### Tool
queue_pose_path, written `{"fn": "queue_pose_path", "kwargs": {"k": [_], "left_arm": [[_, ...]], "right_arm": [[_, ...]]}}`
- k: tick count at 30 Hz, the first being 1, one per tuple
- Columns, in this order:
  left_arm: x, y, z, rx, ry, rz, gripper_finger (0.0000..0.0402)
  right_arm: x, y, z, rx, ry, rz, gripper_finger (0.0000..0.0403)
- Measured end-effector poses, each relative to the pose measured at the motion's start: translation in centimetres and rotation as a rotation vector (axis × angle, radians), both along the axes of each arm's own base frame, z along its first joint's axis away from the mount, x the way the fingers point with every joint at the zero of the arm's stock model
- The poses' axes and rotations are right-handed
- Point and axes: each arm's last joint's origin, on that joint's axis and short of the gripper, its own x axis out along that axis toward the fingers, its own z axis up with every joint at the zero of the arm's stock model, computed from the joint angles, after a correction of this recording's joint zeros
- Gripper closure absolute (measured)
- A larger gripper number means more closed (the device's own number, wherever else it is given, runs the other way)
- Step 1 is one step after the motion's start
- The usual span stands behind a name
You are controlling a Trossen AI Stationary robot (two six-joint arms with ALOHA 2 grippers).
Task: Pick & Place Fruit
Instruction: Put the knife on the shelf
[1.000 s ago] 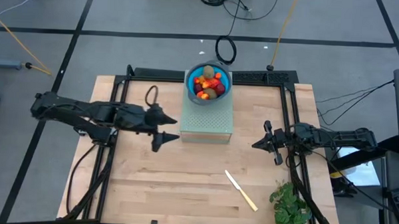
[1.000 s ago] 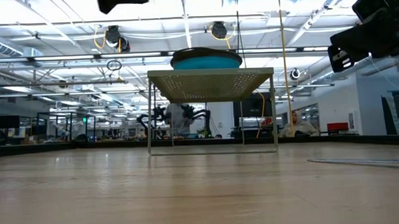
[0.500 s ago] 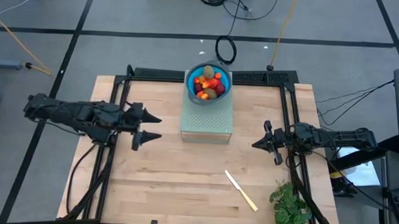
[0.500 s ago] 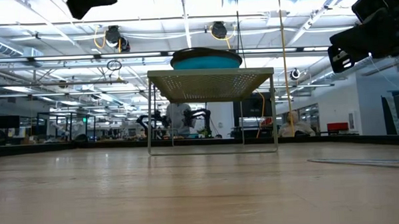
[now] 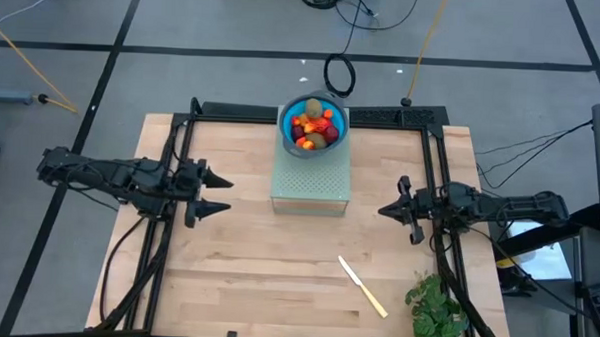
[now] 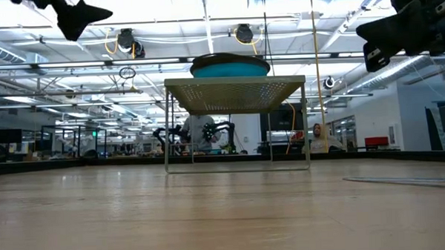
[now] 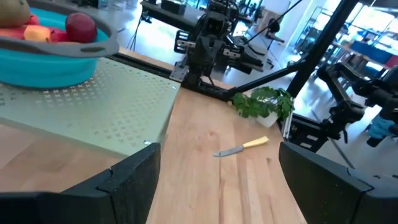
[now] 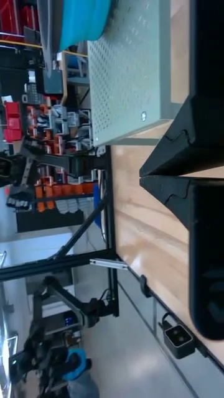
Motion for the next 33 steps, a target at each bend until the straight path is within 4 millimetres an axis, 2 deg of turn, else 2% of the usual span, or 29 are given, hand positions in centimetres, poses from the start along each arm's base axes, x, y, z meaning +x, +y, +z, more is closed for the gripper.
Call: {"fn": "queue_pose_path", "kwargs": {"k": [17, 24, 33], "left_arm": [[-2.2, 0.4, -5.7, -0.060, -0.100, -0.006, 0.0078], [-2.7, 0.5, -6.9, -0.062, -0.111, -0.006, 0.0078], [-2.8, 0.6, -8.2, -0.053, -0.100, -0.007, 0.0078]], "right_arm": [[1.6, 0.6, 0.5, 0.104, -0.012, 0.055, 0.0403], [2.7, 1.3, 3.6, 0.092, -0.016, 0.087, 0.0403], [5.1, 2.7, 8.3, 0.029, 0.123, 0.149, 0.0403]]}}
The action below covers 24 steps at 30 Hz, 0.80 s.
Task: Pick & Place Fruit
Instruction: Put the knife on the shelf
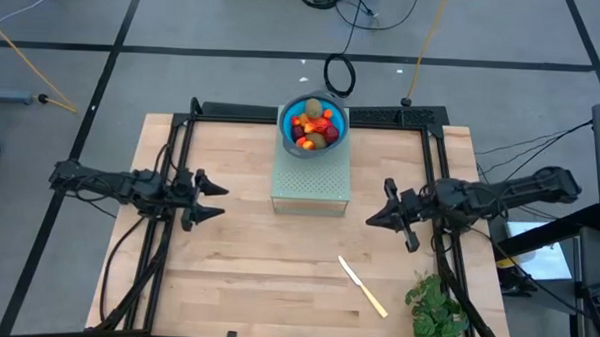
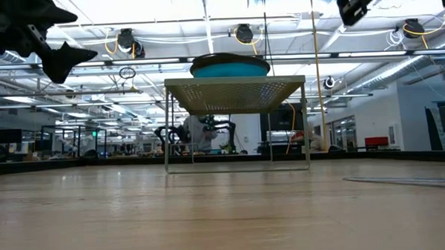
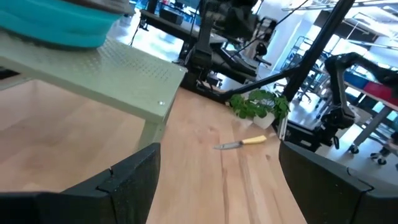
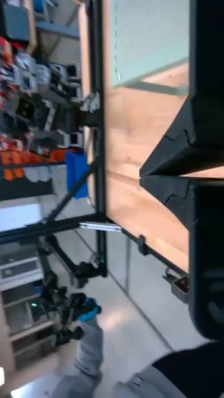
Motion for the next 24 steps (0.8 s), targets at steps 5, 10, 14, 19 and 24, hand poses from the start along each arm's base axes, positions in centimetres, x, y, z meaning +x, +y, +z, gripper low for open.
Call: {"fn": "queue_pose_path", "kwargs": {"k": [5, 10, 14, 19, 24], "left_arm": [[0.1, -0.1, -0.7, -0.017, 0.019, -0.008, 0.0078], [0.1, -0.1, -0.7, -0.004, 0.019, -0.010, 0.0078], [0.1, -0.1, -0.7, 0.008, 0.018, -0.022, 0.0078], [0.1, -0.1, -0.7, 0.010, 0.020, -0.035, 0.0078], [0.1, -0.1, -0.8, 0.012, 0.021, -0.035, 0.0078]], "right_arm": [[1.5, 1.3, 1.8, -0.031, 0.067, 0.053, 0.0403], [2.9, 2.8, 3.1, -0.037, 0.116, 0.085, 0.0403], [3.8, 4.2, 4.2, -0.042, 0.193, 0.065, 0.0403], [4.9, 6.1, 5.2, -0.041, 0.321, 0.111, 0.0403], [6.2, 8.1, 5.7, -0.021, 0.439, 0.132, 0.0403]]}}
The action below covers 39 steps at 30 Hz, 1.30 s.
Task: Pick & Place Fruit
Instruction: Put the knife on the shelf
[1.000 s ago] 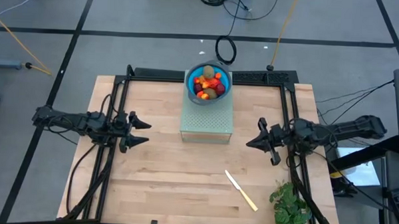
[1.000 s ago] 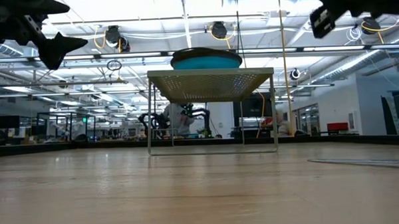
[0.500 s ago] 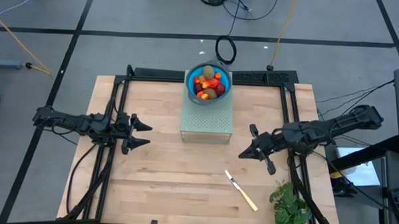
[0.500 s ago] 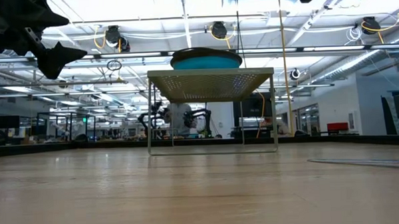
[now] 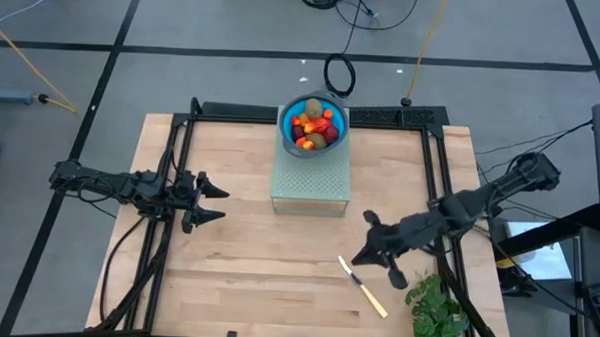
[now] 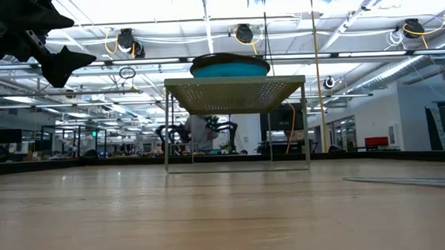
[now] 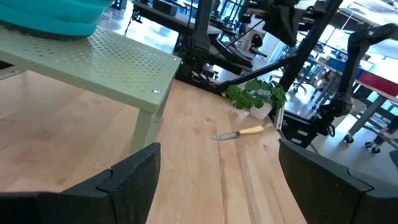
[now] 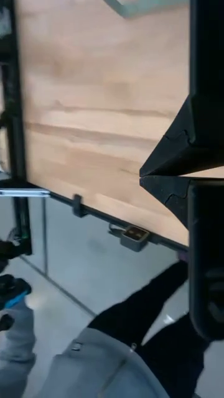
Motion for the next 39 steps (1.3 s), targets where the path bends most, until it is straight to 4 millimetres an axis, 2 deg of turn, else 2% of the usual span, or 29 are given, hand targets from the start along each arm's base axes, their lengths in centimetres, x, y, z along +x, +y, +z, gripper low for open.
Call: {"fn": "queue_pose_path", "kwargs": {"k": [12, 26, 31, 39], "left_arm": [[0.0, 0.0, -0.1, 0.010, 0.010, -0.003, 0.0078], [0.0, 0.0, -0.2, 0.014, 0.025, -0.004, 0.0078], [0.0, 0.0, -0.3, 0.014, 0.029, -0.004, 0.0078], [0.0, 0.0, -0.4, 0.012, 0.039, -0.003, 0.0078]], "right_arm": [[2.0, 3.6, -1.4, 0.060, 0.269, -0.041, 0.0403], [3.6, 5.5, -3.0, 0.136, 0.590, -0.254, 0.0403], [3.6, 5.9, -3.2, 0.157, 0.675, -0.330, 0.0403], [2.6, 6.9, -3.3, 0.251, 0.757, -0.432, 0.0403]]}}
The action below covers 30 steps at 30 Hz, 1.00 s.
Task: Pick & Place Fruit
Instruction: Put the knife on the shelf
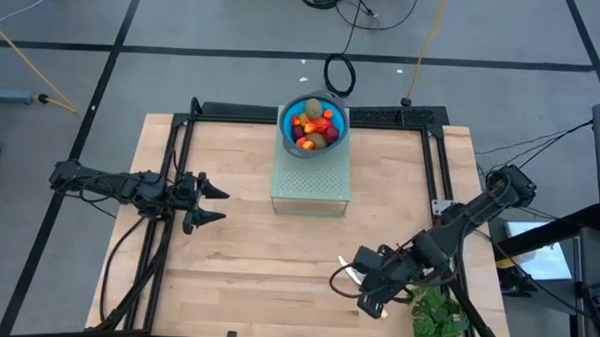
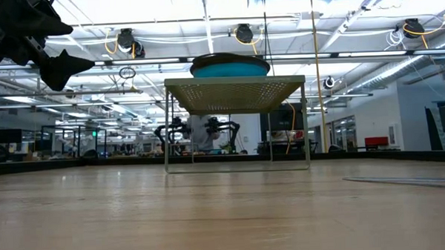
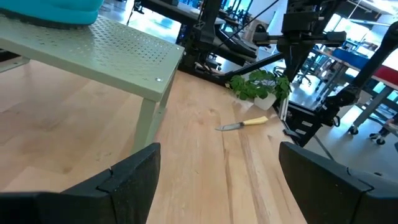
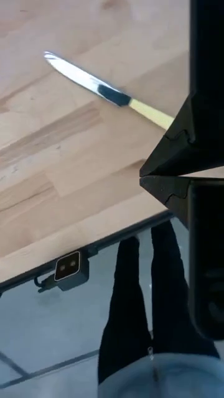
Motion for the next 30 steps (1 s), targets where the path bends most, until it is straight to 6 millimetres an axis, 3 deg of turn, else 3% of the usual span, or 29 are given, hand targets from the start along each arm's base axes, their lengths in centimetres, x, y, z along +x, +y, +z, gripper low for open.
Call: {"fn": "queue_pose_path", "kwargs": {"k": [8, 19, 30], "left_arm": [[0.0, 0.0, 0.0, 0.000, -0.001, 0.000, 0.0078], [0.0, 0.0, 0.0, -0.001, -0.004, 0.001, 0.0078], [0.0, 0.0, 0.1, -0.009, -0.010, 0.004, 0.0078]], "right_arm": [[-1.1, 1.2, -0.8, 0.047, 0.127, -0.111, 0.0403], [-0.2, 2.4, -3.2, 0.098, 0.296, -0.105, 0.0403], [0.0, 2.4, -3.6, 0.077, 0.298, -0.082, 0.0403]]}}
